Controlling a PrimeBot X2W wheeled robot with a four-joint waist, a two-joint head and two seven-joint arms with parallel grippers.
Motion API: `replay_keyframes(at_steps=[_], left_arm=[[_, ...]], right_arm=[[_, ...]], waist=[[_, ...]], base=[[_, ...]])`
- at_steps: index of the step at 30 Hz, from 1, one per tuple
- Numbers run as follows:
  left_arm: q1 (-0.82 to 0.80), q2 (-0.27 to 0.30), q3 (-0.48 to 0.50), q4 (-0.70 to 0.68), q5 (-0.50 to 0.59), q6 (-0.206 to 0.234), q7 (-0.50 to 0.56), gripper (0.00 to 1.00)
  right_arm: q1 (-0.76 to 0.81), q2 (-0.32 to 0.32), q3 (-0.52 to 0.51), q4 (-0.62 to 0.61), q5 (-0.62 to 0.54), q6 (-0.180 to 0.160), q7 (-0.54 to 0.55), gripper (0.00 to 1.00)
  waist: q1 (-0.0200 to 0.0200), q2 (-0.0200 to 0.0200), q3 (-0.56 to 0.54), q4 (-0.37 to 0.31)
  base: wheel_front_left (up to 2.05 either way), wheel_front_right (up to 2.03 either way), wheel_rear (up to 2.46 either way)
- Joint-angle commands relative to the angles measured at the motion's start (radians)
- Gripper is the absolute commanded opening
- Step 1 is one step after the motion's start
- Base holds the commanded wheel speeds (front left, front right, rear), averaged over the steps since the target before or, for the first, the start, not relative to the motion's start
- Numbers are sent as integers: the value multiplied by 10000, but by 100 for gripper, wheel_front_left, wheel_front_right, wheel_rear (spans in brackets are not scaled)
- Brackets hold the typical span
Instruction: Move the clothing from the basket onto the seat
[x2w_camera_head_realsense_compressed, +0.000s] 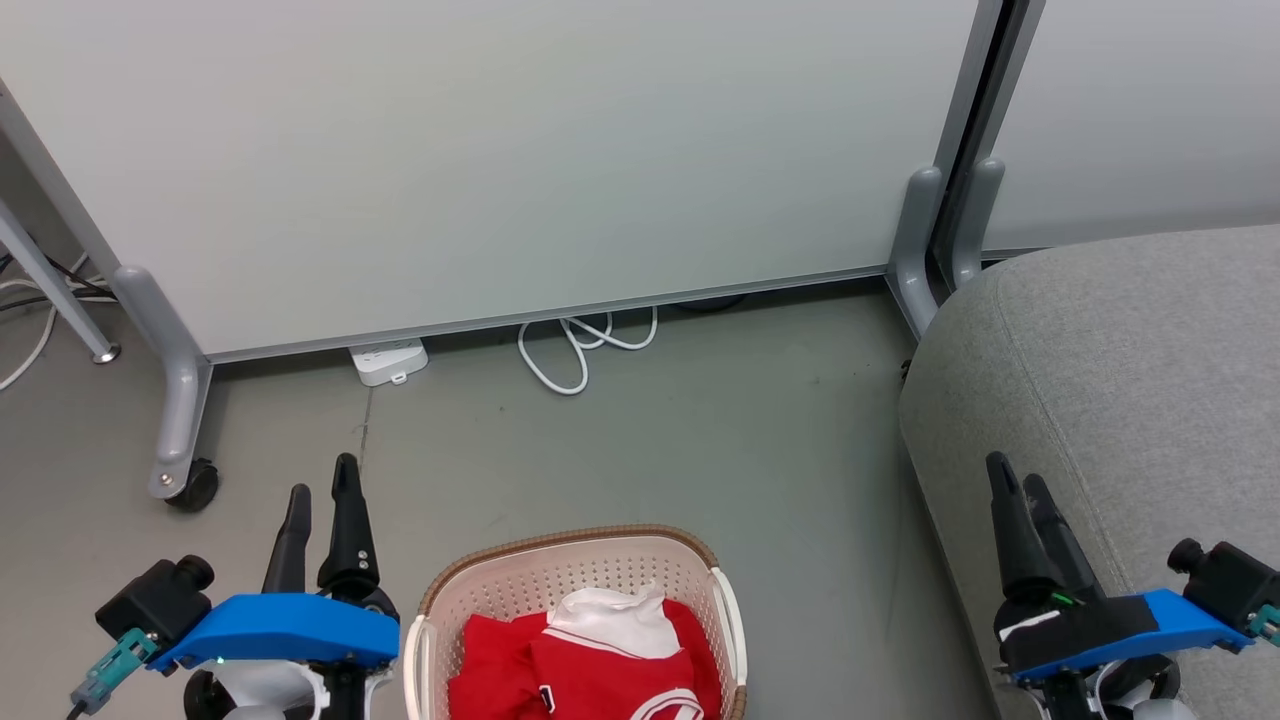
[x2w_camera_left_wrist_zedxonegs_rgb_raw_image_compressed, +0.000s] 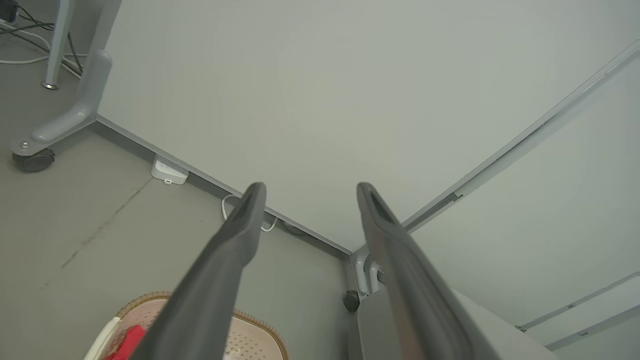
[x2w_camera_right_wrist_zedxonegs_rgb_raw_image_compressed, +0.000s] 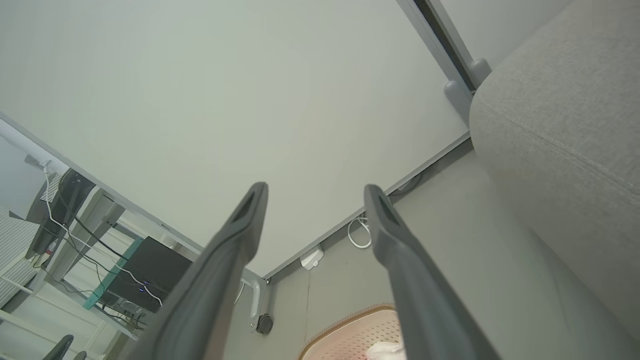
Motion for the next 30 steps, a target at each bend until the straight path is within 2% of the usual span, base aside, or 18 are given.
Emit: replay_keyframes(at_steps=[1, 30], left_arm=[[-262, 83, -62, -97, 379, 33, -107, 100], [-352, 96, -613, 234, 3809, 154, -908, 100]], right_arm=[[-198, -65, 44, -66, -354, 13, -123, 100], [-279, -79, 497, 245, -3625, 19, -916, 100]], waist=[[0, 0, 2, 3], [0, 0, 16, 86]], base=[[0, 0, 0], [0, 0, 0]])
